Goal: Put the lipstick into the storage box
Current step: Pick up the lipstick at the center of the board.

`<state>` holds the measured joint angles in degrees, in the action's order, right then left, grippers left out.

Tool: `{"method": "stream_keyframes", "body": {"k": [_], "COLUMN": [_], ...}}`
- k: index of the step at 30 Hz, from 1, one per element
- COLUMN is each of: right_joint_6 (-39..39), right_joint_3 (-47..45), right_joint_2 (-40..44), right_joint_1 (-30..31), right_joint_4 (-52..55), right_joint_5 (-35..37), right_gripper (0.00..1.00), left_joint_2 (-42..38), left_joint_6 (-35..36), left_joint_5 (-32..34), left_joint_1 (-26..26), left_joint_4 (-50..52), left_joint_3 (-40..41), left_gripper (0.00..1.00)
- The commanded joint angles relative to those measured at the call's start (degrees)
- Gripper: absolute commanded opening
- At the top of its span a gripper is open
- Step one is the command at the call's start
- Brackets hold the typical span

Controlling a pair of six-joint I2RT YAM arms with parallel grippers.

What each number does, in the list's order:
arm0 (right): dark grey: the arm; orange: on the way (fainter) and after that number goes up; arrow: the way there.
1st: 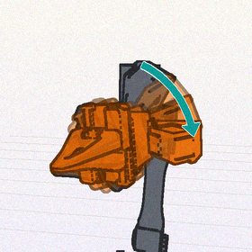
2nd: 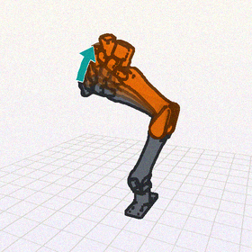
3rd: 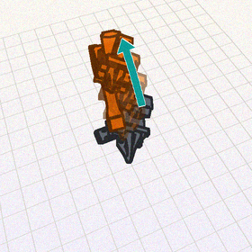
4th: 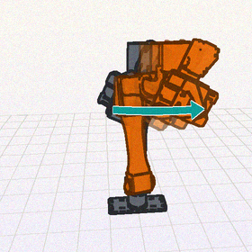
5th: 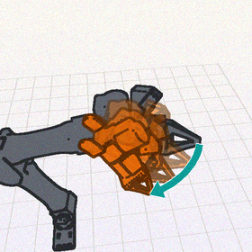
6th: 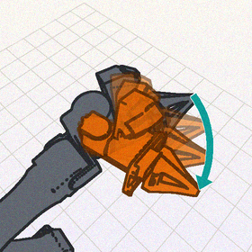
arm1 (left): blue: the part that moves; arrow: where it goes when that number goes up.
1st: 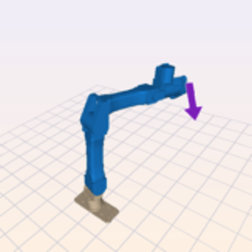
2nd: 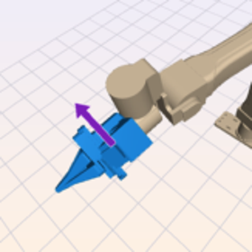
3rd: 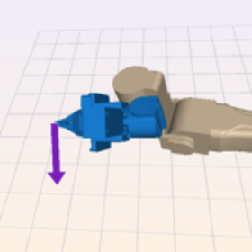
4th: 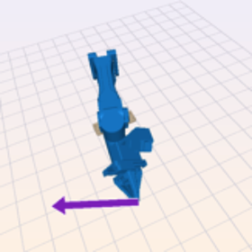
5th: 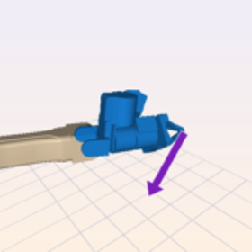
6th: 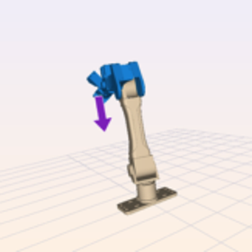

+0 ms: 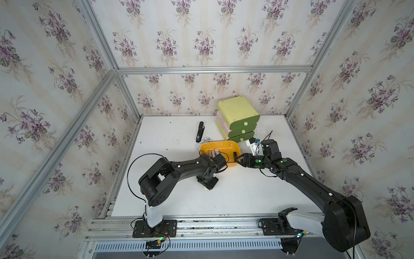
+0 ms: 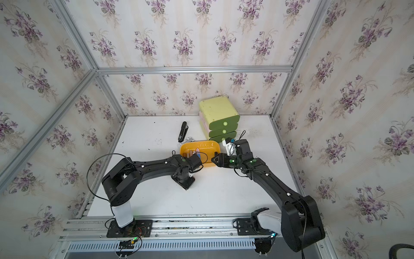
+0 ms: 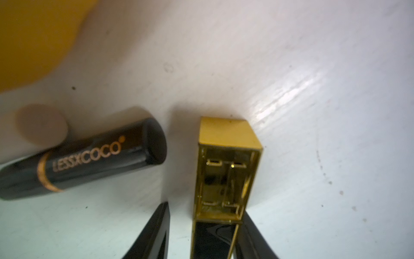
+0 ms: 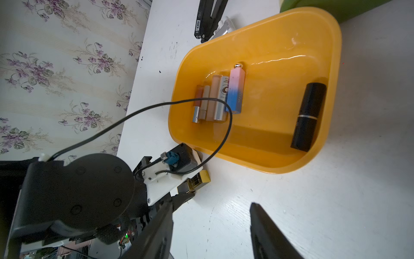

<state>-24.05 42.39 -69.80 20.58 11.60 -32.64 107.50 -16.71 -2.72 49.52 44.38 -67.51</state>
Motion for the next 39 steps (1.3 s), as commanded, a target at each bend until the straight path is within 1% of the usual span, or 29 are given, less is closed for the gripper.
{"method": "stream_keyframes", "body": {"k": [1,5,9,16,20,23,29,31,32,35,39], "right_joint_6": [0.17,0.0,-0.2,-0.71,-1.28,-1.52,-2.84,-3.67,-4.16,-6.18,-11.23], "right_joint_3": [-0.03,0.0,0.0,-0.63,-1.14,-1.15,-1.17,-1.16,-1.21,-1.39,-2.28], "right_joint_2": [0.1,0.04,0.1,0.28,0.67,0.81,1.32,1.64,1.83,2.46,3.16], "right_joint_1": [-0.01,-0.03,-0.01,-0.02,-0.01,-0.01,-0.01,-0.02,-0.07,-0.1,-0.1], "right_joint_4": [-1.5,-1.67,-1.88,-2.71,-3.39,-3.75,-5.3,-6.5,-7.22,-10.87,-20.55], "right_joint_5": [-0.49,-0.57,-0.75,-1.1,-1.58,-1.89,-3.88,-5.26,-6.07,-10.23,-19.28], "right_gripper": [0.58,0.58,0.58,0.58,0.59,0.58,0.58,0.59,0.59,0.59,0.61], "left_joint_2": [1.31,0.77,-0.38,-5.84,-10.11,-13.98,-23.18,-26.08,-28.79,-32.91,-37.6], "left_joint_6": [0.73,0.95,0.81,0.31,-0.34,-0.5,-1.07,-1.52,-1.85,-2.71,-4.61], "left_joint_5": [-0.65,-1.18,-2.01,-4.29,-5.58,-7.83,-17.03,-21.8,-23.27,-29.04,-35.28], "left_joint_1": [-0.12,-0.12,-0.12,-0.12,-0.43,-1.14,-4.57,-6.39,-7.1,-9.62,-12.34], "left_joint_4": [-3.7,-4.08,-4.91,-8.1,-9.93,-11.65,-17.03,-18.79,-19.41,-21.17,-23.7], "left_joint_3": [0.79,1.56,2.85,6.62,8.77,10.46,13.97,14.88,15.22,15.59,15.65], "left_gripper": [0.37,0.29,0.25,0.23,0.22,0.22,0.22,0.22,0.22,0.22,0.23]}}
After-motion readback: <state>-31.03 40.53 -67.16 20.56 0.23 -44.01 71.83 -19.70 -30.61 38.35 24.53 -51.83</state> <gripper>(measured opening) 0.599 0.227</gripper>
